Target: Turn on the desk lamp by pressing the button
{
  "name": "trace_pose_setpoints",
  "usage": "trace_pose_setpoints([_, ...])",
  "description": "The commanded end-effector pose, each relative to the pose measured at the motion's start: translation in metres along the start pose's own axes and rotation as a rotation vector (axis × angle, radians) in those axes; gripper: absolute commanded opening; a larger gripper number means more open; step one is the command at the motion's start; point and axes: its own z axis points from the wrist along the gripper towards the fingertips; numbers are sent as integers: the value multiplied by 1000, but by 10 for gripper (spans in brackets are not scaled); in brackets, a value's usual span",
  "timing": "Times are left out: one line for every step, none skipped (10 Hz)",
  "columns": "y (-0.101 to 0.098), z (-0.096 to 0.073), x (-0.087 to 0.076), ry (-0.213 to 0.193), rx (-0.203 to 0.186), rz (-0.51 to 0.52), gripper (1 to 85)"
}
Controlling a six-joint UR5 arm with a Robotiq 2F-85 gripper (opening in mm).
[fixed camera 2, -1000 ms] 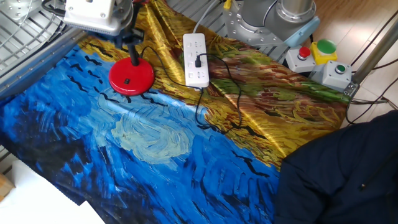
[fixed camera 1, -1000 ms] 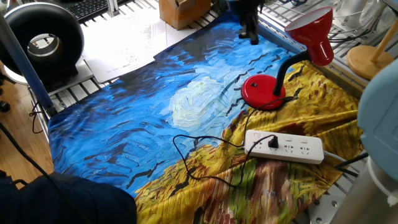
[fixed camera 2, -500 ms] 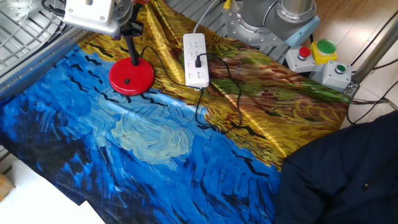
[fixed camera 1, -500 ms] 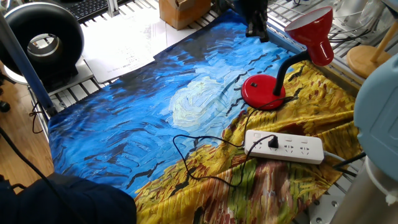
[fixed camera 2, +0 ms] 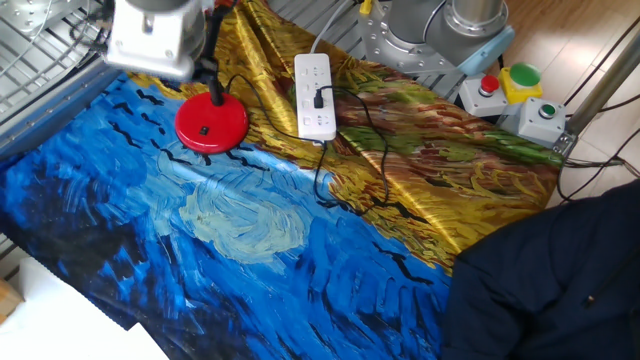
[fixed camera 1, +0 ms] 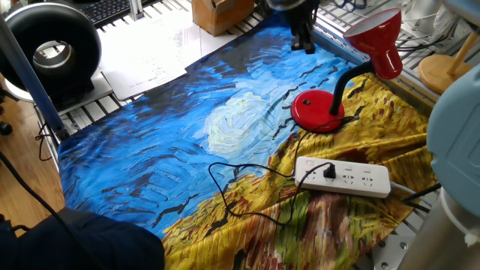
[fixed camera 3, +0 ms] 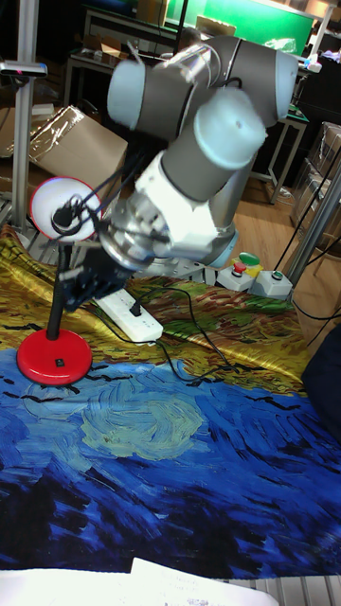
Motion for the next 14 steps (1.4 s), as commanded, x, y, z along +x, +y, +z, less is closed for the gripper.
trace_pose_setpoints([-10,27,-27,-36,59,-61,13])
trace_pose_setpoints([-5,33,-31,-44,50,-65,13])
trace_pose_setpoints([-4,37,-32,-43,50,-76,13])
trace_pose_setpoints([-2,39,-31,-41,46,-87,13])
trace_pose_setpoints([1,43,-32,-43,46,-92,13])
trace_pose_setpoints([3,47,-34,-47,50,-86,13])
trace_pose_setpoints([4,49,-34,-49,51,-83,13])
trace_pose_setpoints([3,51,-32,-48,52,-83,13])
trace_pose_setpoints([4,54,-31,-56,47,-87,13])
trace_pose_setpoints([3,57,-30,-61,50,-95,13])
trace_pose_setpoints([2,57,-29,-69,52,-118,13])
trace_pose_setpoints([1,56,-28,-77,48,-139,13])
trace_pose_setpoints([-1,53,-25,-75,48,-153,13])
trace_pose_setpoints([-1,52,-24,-75,48,-162,13])
